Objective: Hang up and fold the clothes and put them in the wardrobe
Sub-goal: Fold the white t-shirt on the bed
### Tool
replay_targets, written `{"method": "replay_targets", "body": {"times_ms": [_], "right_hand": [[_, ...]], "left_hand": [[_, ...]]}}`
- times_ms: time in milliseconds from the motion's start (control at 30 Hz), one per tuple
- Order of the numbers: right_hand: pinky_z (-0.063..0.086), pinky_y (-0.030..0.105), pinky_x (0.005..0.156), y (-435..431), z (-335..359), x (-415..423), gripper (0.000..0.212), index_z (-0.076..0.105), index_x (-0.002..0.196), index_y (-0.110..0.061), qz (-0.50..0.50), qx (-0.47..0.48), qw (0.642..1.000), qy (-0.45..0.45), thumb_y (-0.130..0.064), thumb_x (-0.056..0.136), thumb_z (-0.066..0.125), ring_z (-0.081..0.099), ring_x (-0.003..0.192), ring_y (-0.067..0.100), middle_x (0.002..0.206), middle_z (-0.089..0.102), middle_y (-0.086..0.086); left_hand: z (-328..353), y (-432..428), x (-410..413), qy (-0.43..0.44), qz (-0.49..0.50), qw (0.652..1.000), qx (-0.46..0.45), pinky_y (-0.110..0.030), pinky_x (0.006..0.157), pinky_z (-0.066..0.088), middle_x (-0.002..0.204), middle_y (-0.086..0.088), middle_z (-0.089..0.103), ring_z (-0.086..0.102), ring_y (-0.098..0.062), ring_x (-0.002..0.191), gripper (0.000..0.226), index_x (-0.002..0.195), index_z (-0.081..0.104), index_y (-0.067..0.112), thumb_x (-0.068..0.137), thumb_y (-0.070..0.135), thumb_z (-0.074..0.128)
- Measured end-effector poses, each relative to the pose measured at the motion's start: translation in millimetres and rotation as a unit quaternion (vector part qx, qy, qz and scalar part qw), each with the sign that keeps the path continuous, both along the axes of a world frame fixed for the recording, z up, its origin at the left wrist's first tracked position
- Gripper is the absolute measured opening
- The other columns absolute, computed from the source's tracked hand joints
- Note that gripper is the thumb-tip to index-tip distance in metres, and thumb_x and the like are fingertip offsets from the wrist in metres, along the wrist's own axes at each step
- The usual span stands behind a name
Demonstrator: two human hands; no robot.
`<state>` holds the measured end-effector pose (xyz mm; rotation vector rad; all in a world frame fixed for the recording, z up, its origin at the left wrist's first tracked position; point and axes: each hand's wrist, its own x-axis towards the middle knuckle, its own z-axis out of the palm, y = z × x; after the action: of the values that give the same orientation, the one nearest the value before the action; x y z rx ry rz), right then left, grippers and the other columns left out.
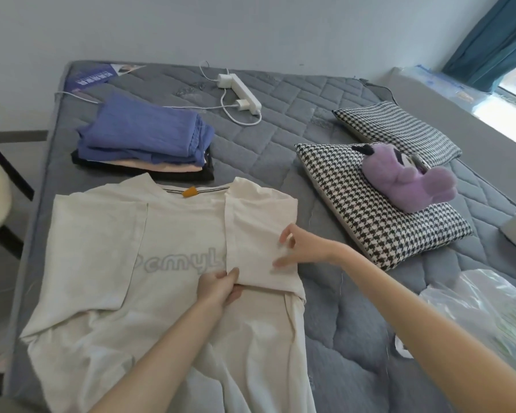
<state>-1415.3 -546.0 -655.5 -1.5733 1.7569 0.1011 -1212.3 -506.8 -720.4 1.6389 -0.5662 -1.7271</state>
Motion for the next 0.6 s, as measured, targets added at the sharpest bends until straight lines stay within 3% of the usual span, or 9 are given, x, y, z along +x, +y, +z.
{"method": "replay_targets", "body": {"times_ms": [67,133,233,300,367,467,600], "right_hand": [[0.040,0.033,0.093,27.3,-5.1,-0.3,0.081,0.032,0.122,-0.029,0.029,0.024,0.998,0.059,-0.050,0.063,0.084,0.037,0.108,0.019,0.116,0.036,0.001],[0.037,0.035,0.093,52.9,-16.3,5.9,0.085,0.028,0.123,-0.027,-0.009,0.008,0.998,0.070,-0.049,0.063,0.084,0.031,0.110,0.022,0.116,0.031,0.002],[0.039,0.036,0.088,83.8,-34.1,17.2,0.059,0.030,0.119,-0.019,-0.106,-0.081,0.991,0.016,-0.030,0.079,0.072,0.041,0.107,0.029,0.116,0.033,0.004],[0.048,0.041,0.082,99.9,-38.9,20.6,0.041,0.034,0.114,-0.017,-0.118,-0.167,0.979,0.001,-0.013,0.083,0.060,0.053,0.091,0.032,0.112,0.038,0.004],[0.050,0.041,0.068,112.1,-39.5,22.6,0.033,0.040,0.108,-0.018,-0.091,-0.256,0.962,0.033,-0.005,0.082,0.055,0.051,0.072,0.027,0.106,0.037,0.000],[0.045,0.038,0.052,121.0,-41.1,25.1,0.024,0.048,0.098,-0.012,0.001,-0.331,0.938,0.103,0.003,0.080,0.052,0.040,0.066,0.021,0.098,0.037,-0.001],[0.034,0.034,0.055,118.7,-46.6,24.5,0.027,0.047,0.106,-0.014,0.077,-0.244,0.938,0.236,0.001,0.083,0.046,0.041,0.069,0.023,0.095,0.040,-0.001]], "left_hand": [[-0.5,0.2,6.6,0.027,-0.005,1.000,0.002,-0.018,0.046,0.052,0.078,-0.010,0.061,0.060,-0.008,0.044,0.012,0.100,0.062,-0.006,0.093,0.003,0.058],[-1.5,1.1,11.2,0.046,-0.013,0.999,0.004,-0.018,0.048,0.053,0.076,-0.010,0.059,0.059,-0.013,0.056,0.021,0.110,0.061,-0.011,0.093,0.003,0.057],[-1.1,2.6,13.6,0.063,-0.013,0.998,-0.001,-0.019,0.049,0.053,0.075,-0.009,0.058,0.056,-0.018,0.064,0.025,0.113,0.059,-0.013,0.093,0.002,0.057],[-2.2,3.1,14.2,0.064,-0.009,0.998,-0.009,-0.019,0.050,0.054,0.077,-0.010,0.059,0.056,-0.018,0.065,0.024,0.112,0.059,-0.013,0.093,0.002,0.058],[-4.2,4.0,15.3,0.065,-0.004,0.998,-0.017,-0.020,0.050,0.055,0.085,-0.013,0.062,0.058,-0.018,0.067,0.023,0.110,0.060,-0.013,0.092,0.001,0.059],[-7.1,6.5,18.1,0.048,0.011,0.998,-0.026,-0.019,0.048,0.055,0.097,-0.017,0.061,0.059,-0.018,0.070,0.022,0.108,0.060,-0.014,0.091,-0.001,0.060],[-10.9,8.1,23.3,-0.007,-0.004,0.999,-0.036,-0.016,0.045,0.053,0.089,-0.014,0.061,0.060,-0.019,0.065,0.020,0.104,0.062,-0.014,0.089,-0.002,0.062]]}}
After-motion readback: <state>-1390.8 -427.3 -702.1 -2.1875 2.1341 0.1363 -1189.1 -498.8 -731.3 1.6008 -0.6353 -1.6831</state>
